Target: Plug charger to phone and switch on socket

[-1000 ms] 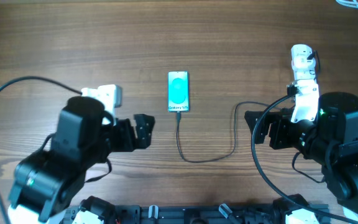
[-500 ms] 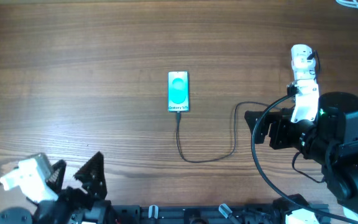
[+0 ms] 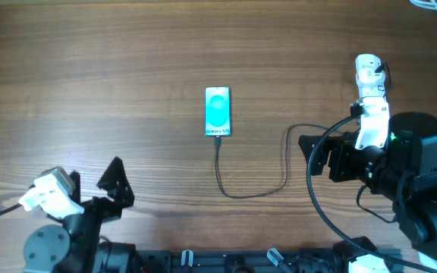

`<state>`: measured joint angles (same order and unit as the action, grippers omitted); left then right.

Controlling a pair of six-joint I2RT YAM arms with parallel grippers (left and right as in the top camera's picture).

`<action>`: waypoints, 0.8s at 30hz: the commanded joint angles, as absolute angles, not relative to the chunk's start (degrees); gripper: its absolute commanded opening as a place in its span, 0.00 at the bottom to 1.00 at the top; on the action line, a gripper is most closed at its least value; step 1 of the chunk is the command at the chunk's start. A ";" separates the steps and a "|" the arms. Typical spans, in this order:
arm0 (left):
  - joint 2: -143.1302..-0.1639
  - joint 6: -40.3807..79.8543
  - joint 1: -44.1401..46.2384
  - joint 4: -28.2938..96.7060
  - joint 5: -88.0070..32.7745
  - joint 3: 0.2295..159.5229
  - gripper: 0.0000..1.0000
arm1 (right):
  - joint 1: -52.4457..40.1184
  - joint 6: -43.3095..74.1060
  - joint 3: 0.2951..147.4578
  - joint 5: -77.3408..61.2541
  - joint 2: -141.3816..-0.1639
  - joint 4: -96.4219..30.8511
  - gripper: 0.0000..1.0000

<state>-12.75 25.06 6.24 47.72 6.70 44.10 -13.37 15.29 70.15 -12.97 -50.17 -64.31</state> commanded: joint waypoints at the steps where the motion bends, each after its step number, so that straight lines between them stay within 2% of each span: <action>1: -7.42 24.38 5.69 40.71 8.23 34.61 1.00 | -13.72 15.18 70.43 -11.94 -49.93 -64.34 1.00; 10: -0.16 26.00 3.57 21.80 7.40 15.51 1.00 | -13.72 15.16 70.43 -11.94 -49.93 -64.34 1.00; 24: -0.16 32.29 1.96 0.27 7.44 2.74 1.00 | -13.69 15.16 70.43 -11.94 -49.93 -64.34 1.00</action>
<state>-0.82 29.43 2.46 2.22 7.44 5.19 -13.37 15.29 70.15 -12.97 -50.17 -64.31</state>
